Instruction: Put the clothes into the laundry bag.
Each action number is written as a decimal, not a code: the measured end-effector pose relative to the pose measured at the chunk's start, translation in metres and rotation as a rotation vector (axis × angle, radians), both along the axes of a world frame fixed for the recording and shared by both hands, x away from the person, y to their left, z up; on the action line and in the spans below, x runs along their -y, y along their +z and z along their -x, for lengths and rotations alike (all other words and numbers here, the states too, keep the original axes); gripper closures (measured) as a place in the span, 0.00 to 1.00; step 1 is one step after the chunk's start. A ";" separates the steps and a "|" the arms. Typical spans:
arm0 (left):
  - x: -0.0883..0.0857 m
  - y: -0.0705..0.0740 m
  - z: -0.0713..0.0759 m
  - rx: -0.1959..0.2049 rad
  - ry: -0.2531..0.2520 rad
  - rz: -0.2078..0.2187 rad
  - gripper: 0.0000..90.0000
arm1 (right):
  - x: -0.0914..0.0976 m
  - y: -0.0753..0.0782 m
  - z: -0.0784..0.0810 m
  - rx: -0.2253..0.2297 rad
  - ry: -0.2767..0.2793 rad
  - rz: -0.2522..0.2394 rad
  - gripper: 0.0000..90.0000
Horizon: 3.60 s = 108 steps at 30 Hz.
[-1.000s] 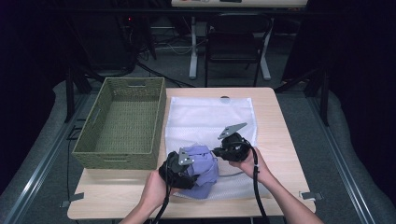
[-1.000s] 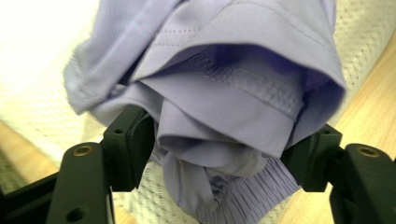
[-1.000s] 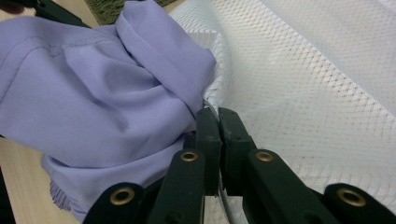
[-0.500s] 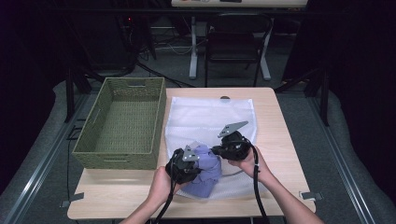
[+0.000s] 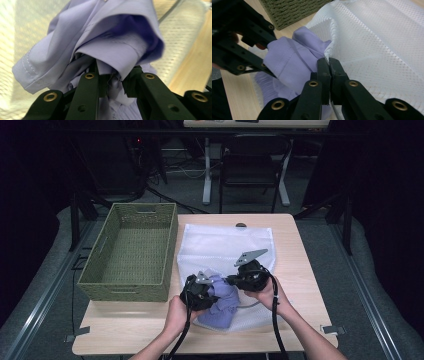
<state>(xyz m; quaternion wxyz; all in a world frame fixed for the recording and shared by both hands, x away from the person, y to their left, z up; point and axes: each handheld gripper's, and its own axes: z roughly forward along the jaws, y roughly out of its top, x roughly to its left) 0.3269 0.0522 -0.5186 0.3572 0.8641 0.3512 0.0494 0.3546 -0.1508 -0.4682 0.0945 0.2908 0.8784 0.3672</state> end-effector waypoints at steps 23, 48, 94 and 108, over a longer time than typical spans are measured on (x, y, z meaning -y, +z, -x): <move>-0.002 0.027 -0.002 0.085 0.015 -0.085 0.30 | 0.001 -0.006 -0.003 -0.019 -0.001 0.024 0.98; 0.019 0.011 -0.011 0.067 -0.066 -0.041 0.82 | 0.001 0.001 0.002 -0.010 0.008 -0.019 0.98; 0.016 -0.005 -0.013 0.143 0.066 -0.006 0.93 | 0.005 0.005 0.006 -0.023 -0.002 -0.032 0.98; -0.016 0.001 0.003 0.079 0.061 -0.022 0.43 | 0.009 -0.012 0.001 -0.059 -0.020 0.005 0.98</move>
